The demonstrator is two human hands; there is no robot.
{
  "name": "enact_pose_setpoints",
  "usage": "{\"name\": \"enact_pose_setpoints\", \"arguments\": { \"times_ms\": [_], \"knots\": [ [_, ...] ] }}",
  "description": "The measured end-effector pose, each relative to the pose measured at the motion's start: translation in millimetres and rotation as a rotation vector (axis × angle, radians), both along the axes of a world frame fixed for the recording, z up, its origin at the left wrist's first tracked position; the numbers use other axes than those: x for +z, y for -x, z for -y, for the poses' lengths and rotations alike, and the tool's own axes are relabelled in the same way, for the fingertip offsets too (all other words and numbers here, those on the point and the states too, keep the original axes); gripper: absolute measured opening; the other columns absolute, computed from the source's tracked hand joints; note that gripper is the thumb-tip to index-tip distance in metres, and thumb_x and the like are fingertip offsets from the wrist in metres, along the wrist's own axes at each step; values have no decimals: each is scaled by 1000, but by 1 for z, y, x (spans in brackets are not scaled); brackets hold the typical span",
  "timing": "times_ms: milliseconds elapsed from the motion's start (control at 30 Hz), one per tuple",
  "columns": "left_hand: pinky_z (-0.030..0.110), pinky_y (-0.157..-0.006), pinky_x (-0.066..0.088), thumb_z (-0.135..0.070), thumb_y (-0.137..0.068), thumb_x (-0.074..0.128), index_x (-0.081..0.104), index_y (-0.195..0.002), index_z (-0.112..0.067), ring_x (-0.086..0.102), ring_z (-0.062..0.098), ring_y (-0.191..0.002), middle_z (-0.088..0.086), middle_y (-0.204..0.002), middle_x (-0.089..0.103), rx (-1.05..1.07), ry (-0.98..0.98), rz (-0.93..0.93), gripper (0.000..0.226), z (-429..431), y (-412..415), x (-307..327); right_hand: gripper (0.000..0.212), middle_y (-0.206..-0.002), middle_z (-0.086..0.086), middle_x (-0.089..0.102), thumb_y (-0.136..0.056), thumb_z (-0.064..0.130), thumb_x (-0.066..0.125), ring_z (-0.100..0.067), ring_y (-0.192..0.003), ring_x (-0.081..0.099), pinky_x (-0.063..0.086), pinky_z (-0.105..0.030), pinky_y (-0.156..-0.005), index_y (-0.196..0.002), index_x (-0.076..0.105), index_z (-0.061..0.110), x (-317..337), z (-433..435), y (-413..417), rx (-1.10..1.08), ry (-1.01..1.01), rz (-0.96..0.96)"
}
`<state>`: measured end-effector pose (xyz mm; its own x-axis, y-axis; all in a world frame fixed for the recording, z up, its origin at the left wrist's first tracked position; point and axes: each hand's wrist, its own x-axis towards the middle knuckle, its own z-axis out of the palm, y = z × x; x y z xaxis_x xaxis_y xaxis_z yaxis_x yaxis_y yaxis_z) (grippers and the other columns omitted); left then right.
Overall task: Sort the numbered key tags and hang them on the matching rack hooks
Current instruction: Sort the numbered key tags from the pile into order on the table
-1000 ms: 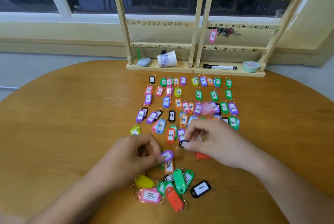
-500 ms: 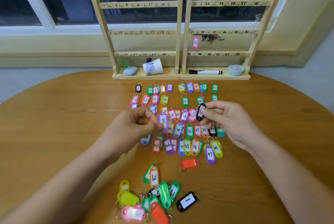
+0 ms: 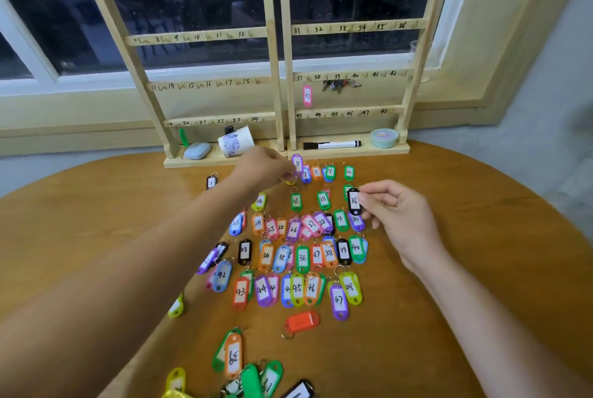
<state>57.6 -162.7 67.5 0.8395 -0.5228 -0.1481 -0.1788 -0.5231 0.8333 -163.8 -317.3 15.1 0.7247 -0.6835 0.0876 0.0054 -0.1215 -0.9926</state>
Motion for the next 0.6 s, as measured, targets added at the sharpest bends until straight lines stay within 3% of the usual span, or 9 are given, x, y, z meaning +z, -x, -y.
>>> {"name": "enact_pose_setpoints", "arguments": {
  "times_ms": [200,300,400,500,600],
  "knots": [
    [26,-51,40,-23,-95,75,78,-90,-4,53,12,-56,-7,-48,64,73,-139,0,20,43,-10,-10,10,-85,-3,79,-95,12,79,-3,-66,68,48,-18,-53,-104,76,14,0,1,1,-41,22,-2],
    [26,-50,40,-25,-93,78,76,-100,-4,57,12,-60,1,-71,74,76,-178,-21,22,54,-15,-16,9,-86,-1,79,-95,11,78,2,-68,70,48,-12,-54,-104,77,13,2,1,2,-42,28,3],
    [29,-54,44,-23,-87,81,76,-99,-5,63,20,-75,13,-97,80,67,-222,-33,22,64,-17,-19,10,-88,-2,80,-95,12,79,1,-72,71,52,-13,-60,-105,77,12,2,1,1,-36,48,-1],
    [30,-52,45,-20,-81,84,72,-98,-8,71,23,-89,11,-97,77,63,-252,-15,24,72,-14,-23,9,-88,-1,80,-95,12,79,-1,-76,74,53,-13,-62,-104,77,13,2,1,1,-36,48,-5],
    [30,-52,46,-22,-82,85,74,-95,-7,70,22,-86,9,-94,76,43,-293,21,22,75,-12,-25,10,-89,0,80,-95,13,79,-4,-81,76,54,-14,-63,-104,77,13,1,2,1,-40,49,-13]
  ]
}}
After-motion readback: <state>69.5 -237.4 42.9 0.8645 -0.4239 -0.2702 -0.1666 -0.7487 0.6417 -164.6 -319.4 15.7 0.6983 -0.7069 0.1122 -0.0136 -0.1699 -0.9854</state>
